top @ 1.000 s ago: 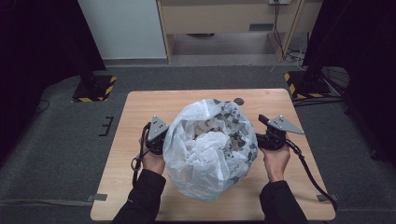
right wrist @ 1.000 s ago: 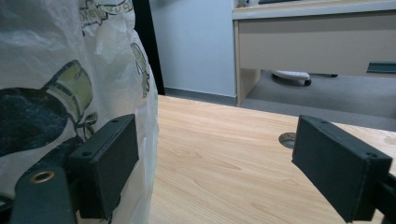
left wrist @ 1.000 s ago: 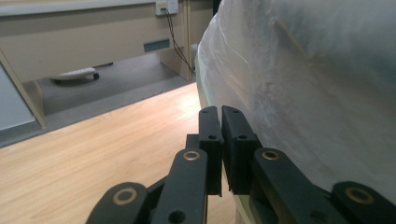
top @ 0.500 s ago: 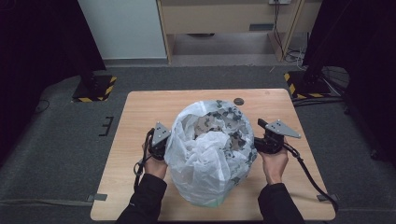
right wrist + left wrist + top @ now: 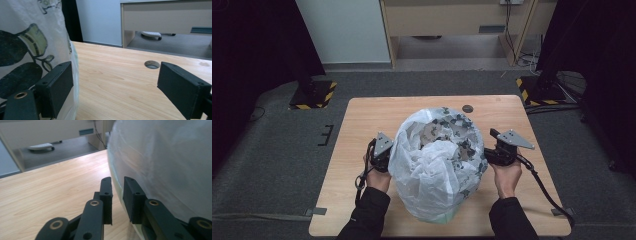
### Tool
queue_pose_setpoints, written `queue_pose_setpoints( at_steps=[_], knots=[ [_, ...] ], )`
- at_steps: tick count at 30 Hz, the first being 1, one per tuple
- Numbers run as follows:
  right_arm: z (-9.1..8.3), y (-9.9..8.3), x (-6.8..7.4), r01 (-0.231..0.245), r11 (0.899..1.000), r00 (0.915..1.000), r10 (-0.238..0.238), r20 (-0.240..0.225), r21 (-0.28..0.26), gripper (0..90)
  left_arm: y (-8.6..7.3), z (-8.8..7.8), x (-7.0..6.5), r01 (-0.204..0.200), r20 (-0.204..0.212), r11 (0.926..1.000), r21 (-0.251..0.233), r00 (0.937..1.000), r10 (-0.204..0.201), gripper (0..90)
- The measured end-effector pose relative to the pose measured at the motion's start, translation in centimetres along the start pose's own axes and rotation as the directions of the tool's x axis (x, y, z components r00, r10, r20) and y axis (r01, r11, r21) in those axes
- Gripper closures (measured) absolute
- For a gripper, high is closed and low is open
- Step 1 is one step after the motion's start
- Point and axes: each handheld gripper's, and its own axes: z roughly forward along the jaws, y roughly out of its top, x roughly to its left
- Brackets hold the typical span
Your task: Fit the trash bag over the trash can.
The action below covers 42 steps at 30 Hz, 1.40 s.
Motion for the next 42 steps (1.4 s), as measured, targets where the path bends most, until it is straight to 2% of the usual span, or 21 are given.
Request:
queue_pose_setpoints(
  at_steps=[3, 9, 14, 19, 21, 25, 27, 29, 31, 33, 35, 38, 40, 42],
  knots=[
    [-0.6, 0.6, -0.4, 0.001, 1.0, 0.9999, 0.0, 0.017, -0.022, 12.8, -0.1, -0.6, 0.8, 0.019, -0.037, 0.9998, -0.01, 0.9991, -0.02, 72.0],
    [-2.0, 1.5, -1.6, 0.01, 0.999, 0.9961, -0.005, 0.088, -0.05, 11.7, -0.4, -2.2, 2.4, 0.05, -0.093, 0.9984, -0.026, 0.9943, -0.052, 66.5],
    [-2.9, 1.2, -2.4, 0.024, 1.0, 0.9943, -0.022, 0.105, -0.018, 11.5, -0.9, -3.6, 3.3, 0.063, -0.119, 0.9978, -0.017, 0.9908, -0.065, 60.5],
    [-3.7, 0.3, -3.4, 0.015, 1.0, 0.9926, -0.016, 0.12, 0.011, 11.3, -1.6, -4.6, 4.1, 0.116, -0.126, 0.992, -0.048, 0.9845, -0.122, 50.9],
    [-4.0, -0.2, -3.7, 0.012, 1.0, 0.9919, -0.014, 0.126, 0.018, 11.3, -1.8, -5.1, 4.3, 0.123, -0.141, 0.9905, -0.061, 0.9814, -0.131, 45.9],
    [-4.6, -0.7, -4.3, 0.007, 1.0, 0.9905, -0.01, 0.137, 0.024, 11.2, -2.0, -6.1, 4.6, 0.111, -0.173, 0.9902, -0.085, 0.9771, -0.124, 41.1],
    [-4.9, -0.8, -4.5, 0.004, 1.0, 0.9902, -0.007, 0.139, 0.021, 11.2, -2.0, -6.7, 4.8, 0.125, -0.173, 0.9849, -0.12, 0.9742, -0.144, 37.3],
    [-5.2, -0.8, -4.6, 0.002, 1.0, 0.9901, -0.003, 0.141, 0.01, 11.2, -2.1, -7.2, 5.1, 0.157, -0.142, 0.9727, -0.171, 0.9729, -0.182, 33.2],
    [-5.4, -0.8, -4.6, 0.0, 1.0, 0.99, 0.0, 0.141, 0.0, 11.3, -2.0, -7.5, 5.3, 0.179, -0.131, 0.9637, -0.198, 0.9695, -0.207, 32.0],
    [-5.3, -0.7, -4.6, 0.002, 1.0, 0.9902, -0.002, 0.139, -0.002, 11.2, -1.8, -7.7, 5.3, 0.185, -0.132, 0.9585, -0.217, 0.9673, -0.217, 30.9],
    [-5.2, -0.6, -4.5, 0.004, 1.0, 0.9909, -0.004, 0.135, -0.003, 11.2, -1.4, -7.6, 5.2, 0.183, -0.14, 0.9573, -0.224, 0.966, -0.217, 29.5],
    [-5.0, -0.4, -4.2, 0.009, 1.0, 0.9917, -0.009, 0.129, -0.005, 11.1, -0.8, -7.5, 5.1, 0.166, -0.162, 0.9593, -0.229, 0.9652, -0.205, 27.8],
    [-4.9, -0.4, -4.1, 0.012, 1.0, 0.9922, -0.011, 0.124, -0.004, 11.2, -0.4, -7.6, 5.1, 0.162, -0.174, 0.9567, -0.242, 0.9628, -0.207, 27.2],
    [-4.8, -0.4, -4.0, 0.014, 1.0, 0.9924, -0.014, 0.122, -0.001, 11.2, -0.2, -7.6, 5.0, 0.146, -0.203, 0.9611, -0.234, 0.9595, -0.196, 27.1]
  ],
)
